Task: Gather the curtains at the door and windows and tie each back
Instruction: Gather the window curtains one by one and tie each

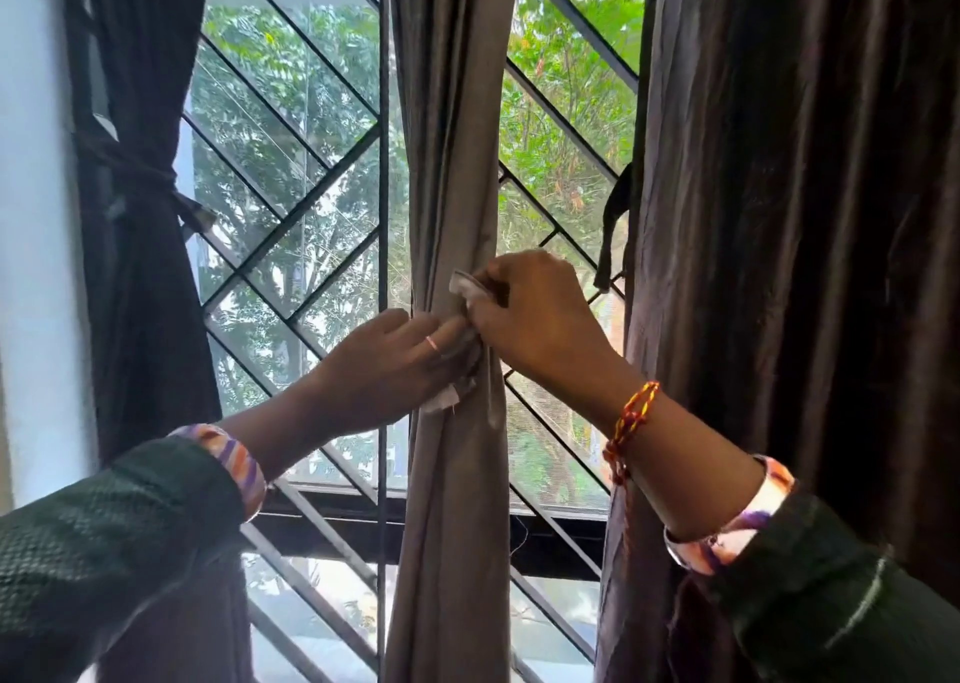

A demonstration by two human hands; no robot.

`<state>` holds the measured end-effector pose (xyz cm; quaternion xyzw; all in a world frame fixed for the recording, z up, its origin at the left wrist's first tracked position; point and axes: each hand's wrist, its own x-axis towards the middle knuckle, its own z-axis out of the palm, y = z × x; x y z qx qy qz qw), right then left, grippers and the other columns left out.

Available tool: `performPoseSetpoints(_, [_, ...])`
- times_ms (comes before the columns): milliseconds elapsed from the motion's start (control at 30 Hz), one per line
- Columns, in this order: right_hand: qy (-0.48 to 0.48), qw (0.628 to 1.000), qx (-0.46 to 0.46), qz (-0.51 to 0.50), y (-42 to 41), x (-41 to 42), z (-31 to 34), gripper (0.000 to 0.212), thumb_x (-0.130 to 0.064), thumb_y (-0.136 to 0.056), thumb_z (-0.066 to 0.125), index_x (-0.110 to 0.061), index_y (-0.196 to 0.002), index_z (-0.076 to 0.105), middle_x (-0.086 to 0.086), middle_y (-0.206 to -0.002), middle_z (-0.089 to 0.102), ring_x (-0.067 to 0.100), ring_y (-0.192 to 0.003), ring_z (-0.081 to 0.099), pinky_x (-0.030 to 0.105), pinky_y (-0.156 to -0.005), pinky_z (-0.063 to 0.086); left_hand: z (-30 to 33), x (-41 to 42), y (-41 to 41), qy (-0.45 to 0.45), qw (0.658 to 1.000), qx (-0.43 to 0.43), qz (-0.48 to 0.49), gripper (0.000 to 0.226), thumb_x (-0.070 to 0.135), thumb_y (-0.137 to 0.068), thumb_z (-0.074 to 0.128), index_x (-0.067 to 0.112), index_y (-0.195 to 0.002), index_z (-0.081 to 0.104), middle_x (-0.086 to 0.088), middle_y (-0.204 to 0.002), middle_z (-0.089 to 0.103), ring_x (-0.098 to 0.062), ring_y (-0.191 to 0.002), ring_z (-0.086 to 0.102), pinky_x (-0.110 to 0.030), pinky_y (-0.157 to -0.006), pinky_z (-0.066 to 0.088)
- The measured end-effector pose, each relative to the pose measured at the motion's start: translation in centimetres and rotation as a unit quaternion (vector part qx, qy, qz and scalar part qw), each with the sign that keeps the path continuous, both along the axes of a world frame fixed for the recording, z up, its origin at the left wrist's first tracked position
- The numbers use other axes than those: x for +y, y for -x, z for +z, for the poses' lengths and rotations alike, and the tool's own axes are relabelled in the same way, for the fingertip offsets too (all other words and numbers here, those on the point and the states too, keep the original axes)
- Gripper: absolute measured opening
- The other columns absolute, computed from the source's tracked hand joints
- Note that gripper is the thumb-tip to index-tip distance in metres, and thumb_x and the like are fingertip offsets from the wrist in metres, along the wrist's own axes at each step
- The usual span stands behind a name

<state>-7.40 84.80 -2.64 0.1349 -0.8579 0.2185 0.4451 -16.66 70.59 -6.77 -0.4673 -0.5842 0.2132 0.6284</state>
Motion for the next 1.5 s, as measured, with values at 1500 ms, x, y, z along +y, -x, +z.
performPoseSetpoints(1500, [0.138,0.973,0.035,0.183,4.9,-3.2,-1.5,0.011,-0.007,-0.082,0.062,-0.017,-0.078,0.062,-0.015,-0.067,0.056,0.001,-0.063,0.057,0.011,-0.065,0.047,2.1,-2.9,-1.7,-0.258,0.942,-0.085,0.197,0.017,0.024,-0.081,0.051,0.007,-0.078,0.057,-0.016,-0.065,0.059,-0.033,-0.058,0.057,-0.029,-0.047,0.042])
